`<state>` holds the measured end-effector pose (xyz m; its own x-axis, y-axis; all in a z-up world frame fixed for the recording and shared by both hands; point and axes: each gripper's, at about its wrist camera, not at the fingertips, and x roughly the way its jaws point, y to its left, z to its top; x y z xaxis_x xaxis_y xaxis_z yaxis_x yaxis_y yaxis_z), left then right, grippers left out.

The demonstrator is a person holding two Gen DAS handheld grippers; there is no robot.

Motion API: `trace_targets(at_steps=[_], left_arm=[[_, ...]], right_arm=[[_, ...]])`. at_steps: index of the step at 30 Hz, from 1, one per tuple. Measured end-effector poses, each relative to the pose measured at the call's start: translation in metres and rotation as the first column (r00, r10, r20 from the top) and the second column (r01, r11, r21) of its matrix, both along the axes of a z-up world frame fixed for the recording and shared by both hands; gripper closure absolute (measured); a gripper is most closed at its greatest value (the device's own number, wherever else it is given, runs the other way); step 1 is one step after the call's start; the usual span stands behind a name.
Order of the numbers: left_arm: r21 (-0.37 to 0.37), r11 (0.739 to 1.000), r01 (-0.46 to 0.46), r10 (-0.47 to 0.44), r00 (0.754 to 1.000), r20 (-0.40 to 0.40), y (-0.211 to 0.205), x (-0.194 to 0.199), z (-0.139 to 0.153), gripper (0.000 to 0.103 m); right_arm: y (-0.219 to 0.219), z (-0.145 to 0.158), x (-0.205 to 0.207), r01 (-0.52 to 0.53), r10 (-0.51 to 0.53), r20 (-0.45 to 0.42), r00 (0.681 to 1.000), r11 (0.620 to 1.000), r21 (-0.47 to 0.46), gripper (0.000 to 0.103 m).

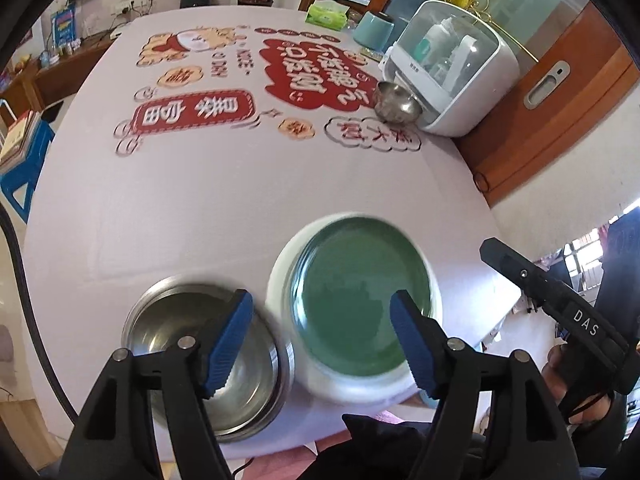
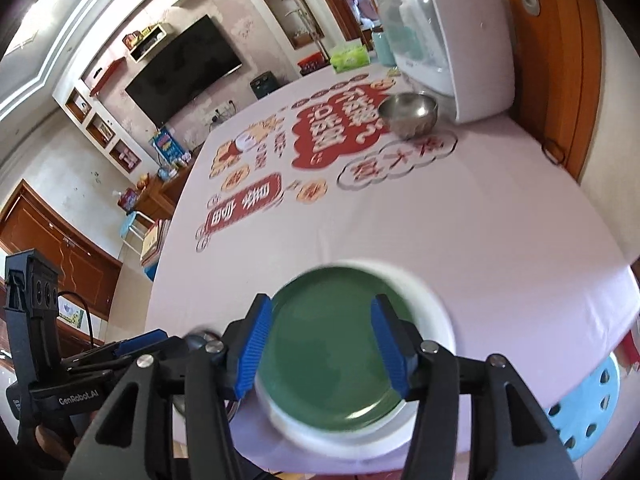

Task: Organize plates and bowls

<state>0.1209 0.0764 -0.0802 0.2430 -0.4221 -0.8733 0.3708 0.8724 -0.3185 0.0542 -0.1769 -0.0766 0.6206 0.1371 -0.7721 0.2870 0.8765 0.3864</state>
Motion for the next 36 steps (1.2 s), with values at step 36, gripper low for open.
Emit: trace_targets(at_steps=[36], left_arm=[[0.150,0.987,-0.050,0.050,0.999,0.005,-0.196,0.173,-0.010,0.024]], right_arm=[[-0.179,-0.036,0.133,0.079,-0.080,0.056,0.995,0.997,0.009,0.046]])
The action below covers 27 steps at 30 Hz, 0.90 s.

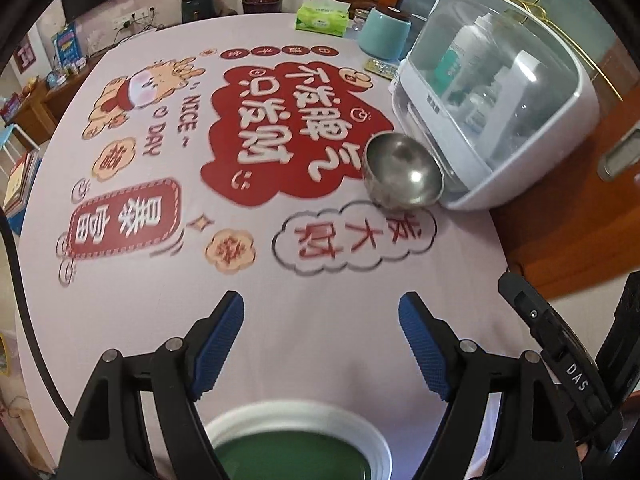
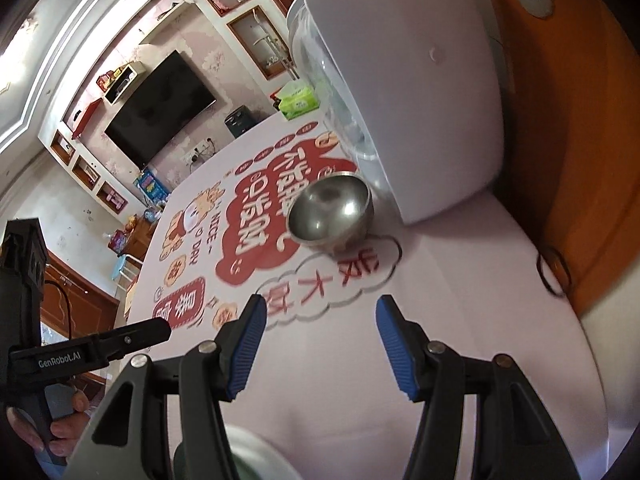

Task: Organize plates and bowls

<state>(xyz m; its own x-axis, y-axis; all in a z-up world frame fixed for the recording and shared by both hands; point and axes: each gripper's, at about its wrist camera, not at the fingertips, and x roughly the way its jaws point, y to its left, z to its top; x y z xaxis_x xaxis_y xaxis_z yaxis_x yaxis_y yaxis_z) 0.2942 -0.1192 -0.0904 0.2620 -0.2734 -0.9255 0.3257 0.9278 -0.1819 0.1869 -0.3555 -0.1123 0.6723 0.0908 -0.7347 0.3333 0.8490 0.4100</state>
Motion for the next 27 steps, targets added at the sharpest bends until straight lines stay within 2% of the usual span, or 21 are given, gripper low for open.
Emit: trace_targets(at_steps=[7,15,21,27], left_arm=[[-0.012,1.000,0.006,-0.006,1.000,0.009,-0.022,0.042,-0.006,0.024],[-0.057,0.998,-0.010,0.011,1.000,0.003,-0.049,0.087,-0.022,0.024],[-0.107,0.994,-0.027,0.024,0.999,-0.031,-0.066,0.103,-0.042,0.024],[-0.151,0.987,-0.047,0.040,0.998,-0.055,-0.078,0.110,-0.063,0.024]], right_arm=[[-0.009,-0.011,0.030,0.027,-0.027,0.010,1.000,0.999,-0.025,0.046],[-0.026,-0.035,0.057,0.092,-0.092,0.011,0.996,0.996,0.017,0.046],[-0.032,-0.052,0.065,0.106,-0.106,-0.008,0.994,0.993,0.048,0.046],[-0.026,-0.059,0.070,0.087,-0.087,0.012,0.996,0.996,0.034,0.046]])
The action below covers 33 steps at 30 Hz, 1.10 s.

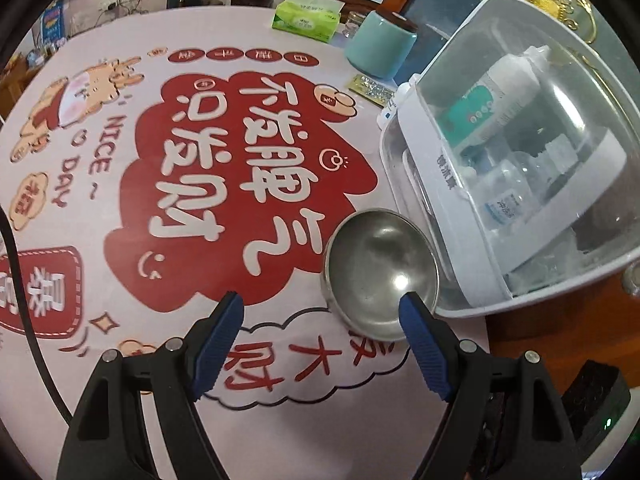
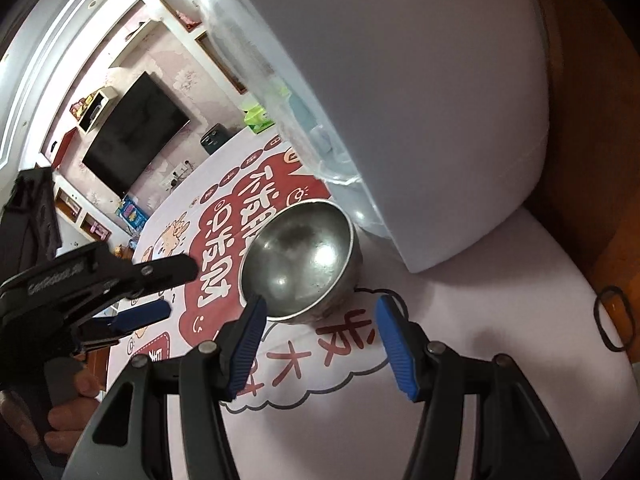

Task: Organize plates and bowls

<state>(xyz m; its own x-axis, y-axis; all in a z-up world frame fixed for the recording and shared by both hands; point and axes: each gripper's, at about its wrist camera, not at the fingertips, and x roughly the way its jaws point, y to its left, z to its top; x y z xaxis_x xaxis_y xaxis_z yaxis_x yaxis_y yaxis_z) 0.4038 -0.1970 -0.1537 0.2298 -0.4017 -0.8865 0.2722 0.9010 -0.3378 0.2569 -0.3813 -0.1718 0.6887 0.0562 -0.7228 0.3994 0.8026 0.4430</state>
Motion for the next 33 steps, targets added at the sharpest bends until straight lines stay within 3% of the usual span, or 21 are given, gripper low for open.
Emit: trace_targets(at_steps=[8,14,16,22,27,33], left_arm=[[0.010,0.999,0.036,-0.035,0.999,-0.029,-0.015,0.004,-0.030,0.028],[0.018,0.999,0.048,-0.047,0.997,-0.060,-0.019,0.007,-0.046,0.043],[0.014,0.998,0.057,-0.056,0.996,-0.065,-0.020,0.008,-0.050,0.055],[-0.007,0.998,0.059,-0.060,0.996,-0.073,-0.020,0.004,-0.056,0.074],[-0.009,0.997,0.071,-0.071,0.995,-0.075,-0.022,0.000,-0.058,0.084],[0.006,0.997,0.073,-0.072,0.993,-0.089,-0.021,-0.004,-0.064,0.086]], right_arm=[[0.004,-0.013,0.011,-0.035,0.035,-0.013,0.999,0.999,-0.021,0.054],[0.002,-0.020,0.015,-0.042,0.041,-0.027,0.999,0.999,-0.017,0.064],[0.003,-0.019,0.015,-0.050,0.050,-0.021,0.999,0.998,-0.028,0.065],[0.010,-0.017,0.019,-0.089,0.089,-0.004,0.996,0.995,-0.034,0.076],[0.010,-0.020,0.021,-0.095,0.094,-0.013,0.995,0.995,-0.033,0.079],[0.005,-0.024,0.020,-0.088,0.088,-0.026,0.996,0.996,-0.014,0.086]])
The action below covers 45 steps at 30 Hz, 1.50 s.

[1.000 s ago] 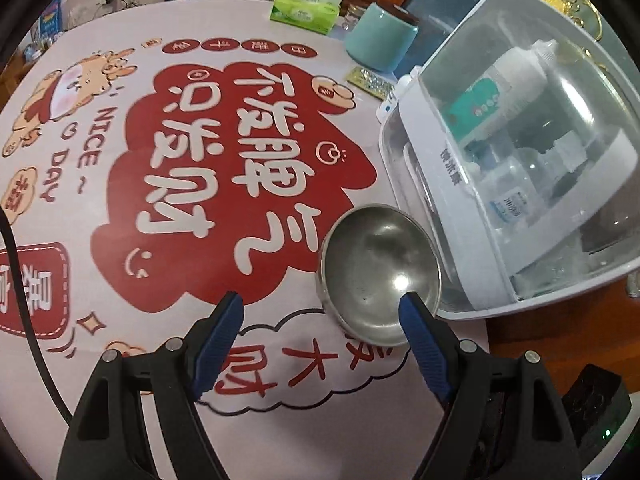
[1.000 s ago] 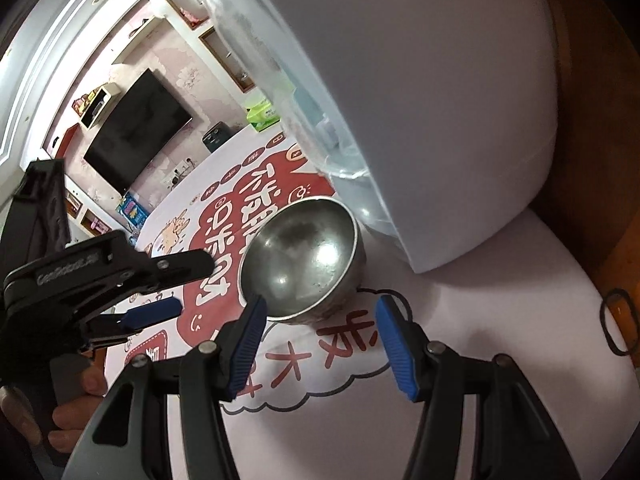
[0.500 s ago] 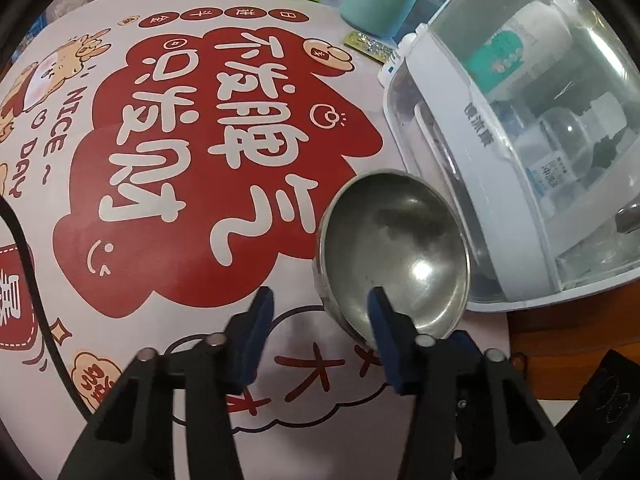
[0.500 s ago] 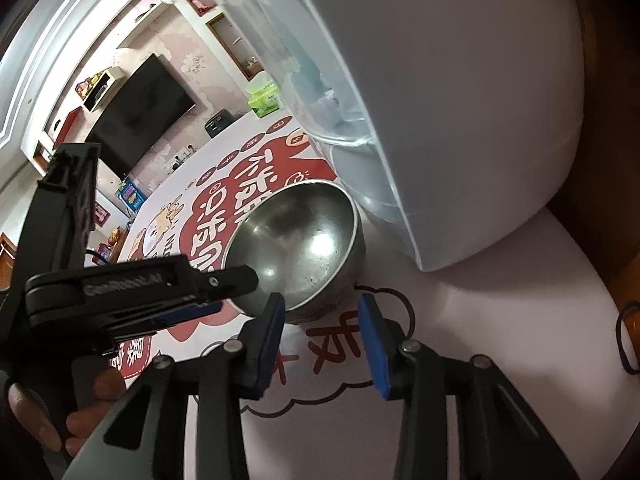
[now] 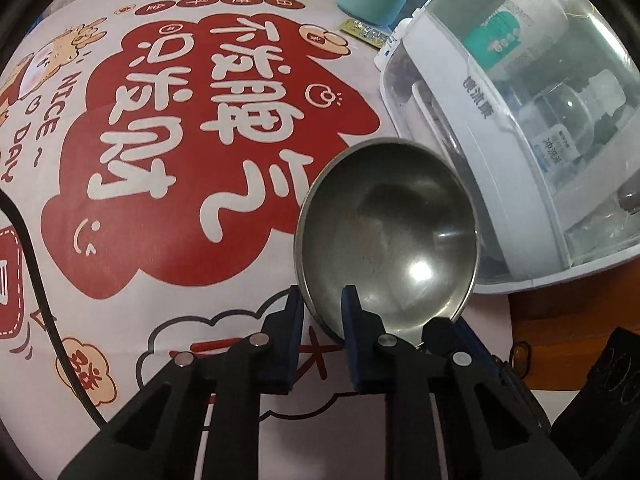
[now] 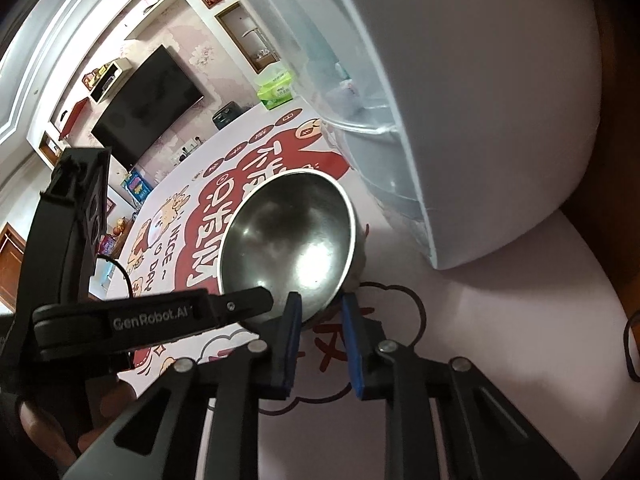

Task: Organize plates and bowls

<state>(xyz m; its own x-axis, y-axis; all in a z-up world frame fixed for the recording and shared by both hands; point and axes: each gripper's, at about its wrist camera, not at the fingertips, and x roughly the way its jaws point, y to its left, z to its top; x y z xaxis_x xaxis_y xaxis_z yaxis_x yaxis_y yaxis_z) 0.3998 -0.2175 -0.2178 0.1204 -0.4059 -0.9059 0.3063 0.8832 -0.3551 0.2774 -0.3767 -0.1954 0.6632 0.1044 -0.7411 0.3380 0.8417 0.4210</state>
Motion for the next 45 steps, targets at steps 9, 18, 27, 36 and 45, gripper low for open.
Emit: trace_targets(at_steps=[9,18,27,36,45], left_arm=[[0.015,1.000,-0.001,0.001,1.000,-0.025,0.004,-0.009,-0.005,0.088],[-0.001,1.000,-0.019,0.018,0.998,-0.055,0.012,-0.021,-0.005,0.088],[-0.013,0.999,-0.030,0.029,0.998,-0.056,0.023,-0.039,0.009,0.088],[-0.029,0.999,-0.043,0.042,0.998,-0.042,0.040,-0.073,0.029,0.088],[-0.045,0.996,-0.083,0.081,0.995,-0.061,0.071,-0.120,0.044,0.088]], right_arm=[[-0.005,-0.002,-0.005,-0.020,0.020,-0.006,1.000,1.000,0.023,0.091],[-0.002,0.001,-0.014,-0.058,0.058,-0.001,0.998,0.998,0.035,0.091],[0.005,0.012,-0.029,-0.101,0.101,0.010,0.995,0.994,0.043,0.092],[0.014,0.028,-0.053,-0.150,0.150,0.010,0.989,0.988,0.039,0.092],[0.035,0.041,-0.080,-0.221,0.221,0.003,0.975,0.975,0.021,0.092]])
